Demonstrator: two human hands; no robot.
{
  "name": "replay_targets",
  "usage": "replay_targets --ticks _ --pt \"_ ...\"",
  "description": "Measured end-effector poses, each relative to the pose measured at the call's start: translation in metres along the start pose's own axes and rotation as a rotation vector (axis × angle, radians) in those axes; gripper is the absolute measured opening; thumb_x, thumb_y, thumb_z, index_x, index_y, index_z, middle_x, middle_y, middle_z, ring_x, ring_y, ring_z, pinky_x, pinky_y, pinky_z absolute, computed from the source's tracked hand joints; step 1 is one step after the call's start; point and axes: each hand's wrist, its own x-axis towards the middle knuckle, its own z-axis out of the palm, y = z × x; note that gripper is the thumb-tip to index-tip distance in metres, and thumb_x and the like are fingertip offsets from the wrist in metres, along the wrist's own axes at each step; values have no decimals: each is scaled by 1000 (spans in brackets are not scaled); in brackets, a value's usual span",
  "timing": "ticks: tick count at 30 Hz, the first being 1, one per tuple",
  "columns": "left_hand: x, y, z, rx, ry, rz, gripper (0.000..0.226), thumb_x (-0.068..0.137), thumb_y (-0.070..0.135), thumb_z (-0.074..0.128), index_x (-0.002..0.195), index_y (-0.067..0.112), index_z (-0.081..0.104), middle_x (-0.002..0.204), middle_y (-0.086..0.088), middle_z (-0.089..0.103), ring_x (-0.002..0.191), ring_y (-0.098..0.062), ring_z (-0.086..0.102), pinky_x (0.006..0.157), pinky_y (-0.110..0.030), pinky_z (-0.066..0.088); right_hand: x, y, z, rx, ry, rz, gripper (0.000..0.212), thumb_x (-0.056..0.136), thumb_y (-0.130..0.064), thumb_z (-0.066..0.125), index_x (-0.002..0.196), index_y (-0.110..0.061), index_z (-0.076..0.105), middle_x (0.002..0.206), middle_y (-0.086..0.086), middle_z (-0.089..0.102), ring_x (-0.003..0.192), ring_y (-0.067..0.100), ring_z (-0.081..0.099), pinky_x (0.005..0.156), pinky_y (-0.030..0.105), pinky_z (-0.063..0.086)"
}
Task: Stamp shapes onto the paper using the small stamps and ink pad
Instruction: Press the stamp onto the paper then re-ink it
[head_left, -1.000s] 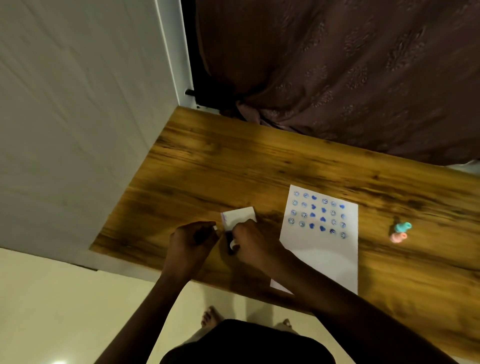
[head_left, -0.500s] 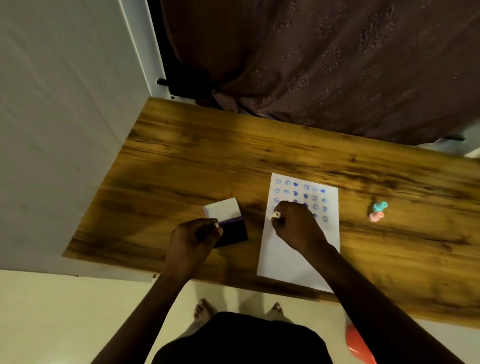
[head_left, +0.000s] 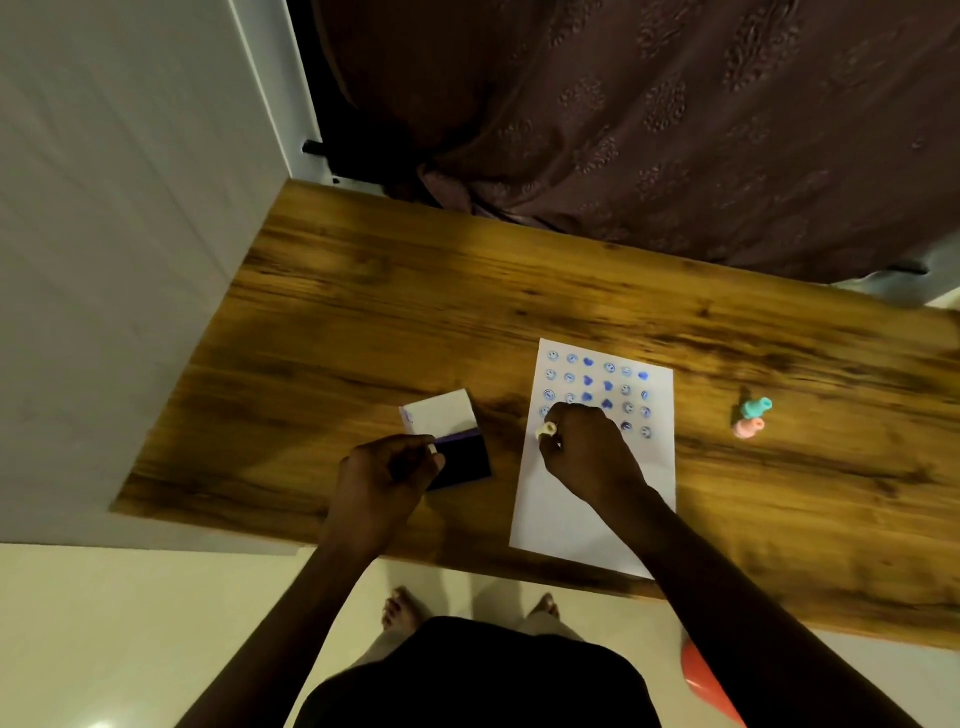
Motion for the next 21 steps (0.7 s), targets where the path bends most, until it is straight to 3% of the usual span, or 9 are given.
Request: replay_targets --ticks 3,6,9,12,16,21 --pt "1 0 1 16 13 -6 25 88 16 76 104 34 69 111 8 70 105 -11 70 88 -28 60 -1 1 4 -25 14 -10 31 94 -36 63 116 -14 65 115 5 73 102 22 71 91 30 55" --pt "5 0 4 71 20 -12 27 88 19 77 114 22 73 111 8 69 104 -10 69 82 -15 59 0 -1 6 -38 32 -9 31 93 -35 65 115 -13 65 113 6 73 101 23 72 91 32 55" --pt "8 3 8 80 10 -22 26 88 20 76 114 21 73 103 16 69 98 -4 70 83 -22 62 2 -4 7 -43 25 4 30 92 -32 66 115 -12 65 112 7 73 101 24 71 90 32 56" --pt "11 7 13 80 -15 -20 28 90 19 74 117 16 72 100 19 67 94 4 66 76 -15 60 1 -5 8 -24 22 27 30 92 -29 67 115 -10 66 110 8 73 101 24 71 89 30 55" --pt "12 11 19 53 13 -33 30 88 21 77 117 16 73 116 -3 73 103 -13 71 90 -36 62 3 -4 5 -25 25 26 24 90 -26 68 108 -10 70 104 8 74 97 25 71 80 24 50" --pt "5 19 22 76 14 -1 28 88 22 77 115 16 75 115 -5 75 105 -17 72 89 -34 62 6 -2 4 -27 29 26 31 90 -30 70 114 -11 69 110 8 73 101 25 71 87 30 57"
